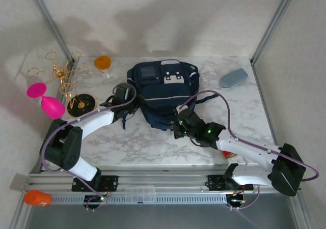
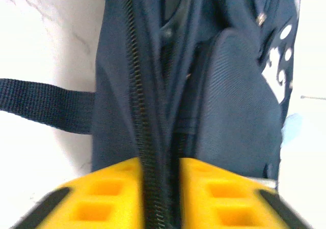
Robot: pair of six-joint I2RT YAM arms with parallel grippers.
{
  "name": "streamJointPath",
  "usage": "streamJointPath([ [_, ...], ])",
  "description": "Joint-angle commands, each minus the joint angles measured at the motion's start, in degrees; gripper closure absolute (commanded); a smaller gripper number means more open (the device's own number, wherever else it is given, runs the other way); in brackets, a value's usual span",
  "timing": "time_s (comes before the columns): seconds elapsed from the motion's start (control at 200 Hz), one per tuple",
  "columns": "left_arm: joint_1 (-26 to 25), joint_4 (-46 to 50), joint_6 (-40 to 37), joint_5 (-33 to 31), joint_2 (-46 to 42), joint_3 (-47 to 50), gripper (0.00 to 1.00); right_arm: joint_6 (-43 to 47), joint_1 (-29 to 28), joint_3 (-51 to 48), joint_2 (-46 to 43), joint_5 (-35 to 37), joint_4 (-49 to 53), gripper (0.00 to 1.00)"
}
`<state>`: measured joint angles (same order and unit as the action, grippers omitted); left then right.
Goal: Pack the student bag
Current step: Zip the student bag at the center of the table.
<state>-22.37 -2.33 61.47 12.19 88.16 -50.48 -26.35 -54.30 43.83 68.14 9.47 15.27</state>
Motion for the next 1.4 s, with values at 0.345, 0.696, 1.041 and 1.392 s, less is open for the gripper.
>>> streamJointPath([
  [0.345,-22.32,-17.39,29.52,-12.06,-10.31,16.86,0.31,1.3,-0.7,-3.77,3.17,-2.92,-8.31,1.0],
  [0.696,-24.35,-9.89,36.42,-19.09,0.52,7.93,0.83,4.9,-0.56,-3.74,6.09,-2.22,-10.78,1.0],
  [1.041,-15.77,2.59,20.09,-18.0,-14.06,13.01,1.0,7.18,-0.55,-1.82,7.06,3.63,-3.45,1.0],
  [1.392,5.66,13.81,-1.85,-6.68,-25.78,12.31,1.0,10.18,4.62,-1.56,6.81,8.4,-1.15,1.0],
])
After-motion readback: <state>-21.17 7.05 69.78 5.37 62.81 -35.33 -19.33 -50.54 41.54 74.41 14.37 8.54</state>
